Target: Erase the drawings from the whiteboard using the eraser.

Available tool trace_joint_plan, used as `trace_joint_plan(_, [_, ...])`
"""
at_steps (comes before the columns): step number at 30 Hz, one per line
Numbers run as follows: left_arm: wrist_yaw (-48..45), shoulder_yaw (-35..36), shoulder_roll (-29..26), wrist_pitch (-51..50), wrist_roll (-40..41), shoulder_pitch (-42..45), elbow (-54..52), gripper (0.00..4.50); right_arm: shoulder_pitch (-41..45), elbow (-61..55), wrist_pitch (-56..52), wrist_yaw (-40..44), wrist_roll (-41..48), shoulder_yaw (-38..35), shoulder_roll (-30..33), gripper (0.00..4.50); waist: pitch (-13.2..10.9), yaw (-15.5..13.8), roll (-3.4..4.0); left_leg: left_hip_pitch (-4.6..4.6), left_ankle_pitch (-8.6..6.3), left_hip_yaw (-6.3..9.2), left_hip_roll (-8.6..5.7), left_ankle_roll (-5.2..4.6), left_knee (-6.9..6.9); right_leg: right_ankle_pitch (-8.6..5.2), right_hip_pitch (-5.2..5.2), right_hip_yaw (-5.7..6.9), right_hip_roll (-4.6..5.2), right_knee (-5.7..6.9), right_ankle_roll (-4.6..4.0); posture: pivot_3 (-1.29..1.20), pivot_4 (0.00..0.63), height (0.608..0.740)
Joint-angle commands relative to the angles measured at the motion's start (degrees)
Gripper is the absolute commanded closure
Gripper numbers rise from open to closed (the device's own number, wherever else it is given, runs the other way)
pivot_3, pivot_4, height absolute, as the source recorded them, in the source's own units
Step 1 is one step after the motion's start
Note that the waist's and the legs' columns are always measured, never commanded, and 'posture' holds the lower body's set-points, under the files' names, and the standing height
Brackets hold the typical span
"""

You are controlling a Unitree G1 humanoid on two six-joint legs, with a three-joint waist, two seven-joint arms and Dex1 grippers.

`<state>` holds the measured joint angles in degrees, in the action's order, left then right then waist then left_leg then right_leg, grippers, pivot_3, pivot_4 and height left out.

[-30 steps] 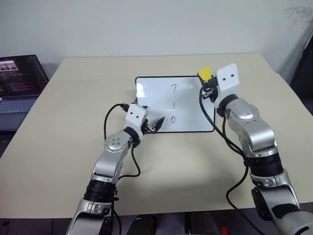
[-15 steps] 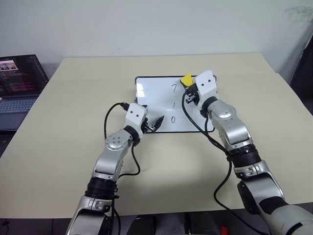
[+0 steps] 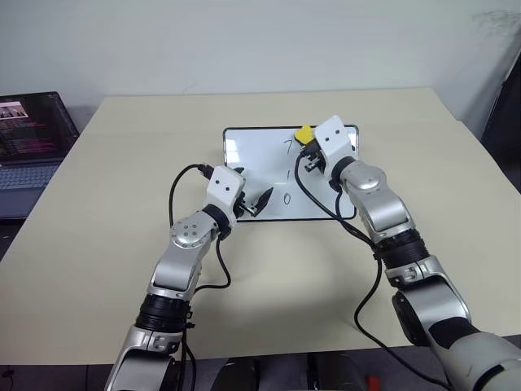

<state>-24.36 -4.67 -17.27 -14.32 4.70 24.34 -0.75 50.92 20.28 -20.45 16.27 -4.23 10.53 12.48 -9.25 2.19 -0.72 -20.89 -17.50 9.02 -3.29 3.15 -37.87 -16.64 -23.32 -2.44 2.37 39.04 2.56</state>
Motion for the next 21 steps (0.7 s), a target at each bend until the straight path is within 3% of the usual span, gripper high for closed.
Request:
trace_joint_plan(1, [0.3,0.4,0.2,0.0,0.1,0.9,-3.8,0.00,3.0,1.2,0.8,0.8,-0.7,0.2,-0.8,3.45,0.0,0.1,0.00,0.00,0.00,0.01,0.00,0.00,0.00,0.00,0.00,0.00,0.00,0.00,0.00,0.00,0.150,0.740])
trace_joint_plan(13, [1.9,0.9,0.9,-1.0,0.0,0.6,-5.9,0.00,7.2,7.7,0.9,2.5,-1.9,0.5,-3.1,3.45,0.0,1.1,0.01,0.03,0.00,-0.01,0.01,0.00,-0.02,0.04,0.00,-0.02,0.00,0.04,-0.03,0.00,0.150,0.740])
trace_joint_plan(21, [3.0,1.9,0.6,-1.2,0.0,-0.1,-6.7,0.00,1.9,2.7,-2.0,6.6,-2.6,4.0,-3.6,3.45,0.0,1.2,0.02,0.05,0.00,-0.01,0.04,0.00,-0.02,0.06,0.00,-0.02,-0.02,0.05,-0.05,0.00,0.150,0.740])
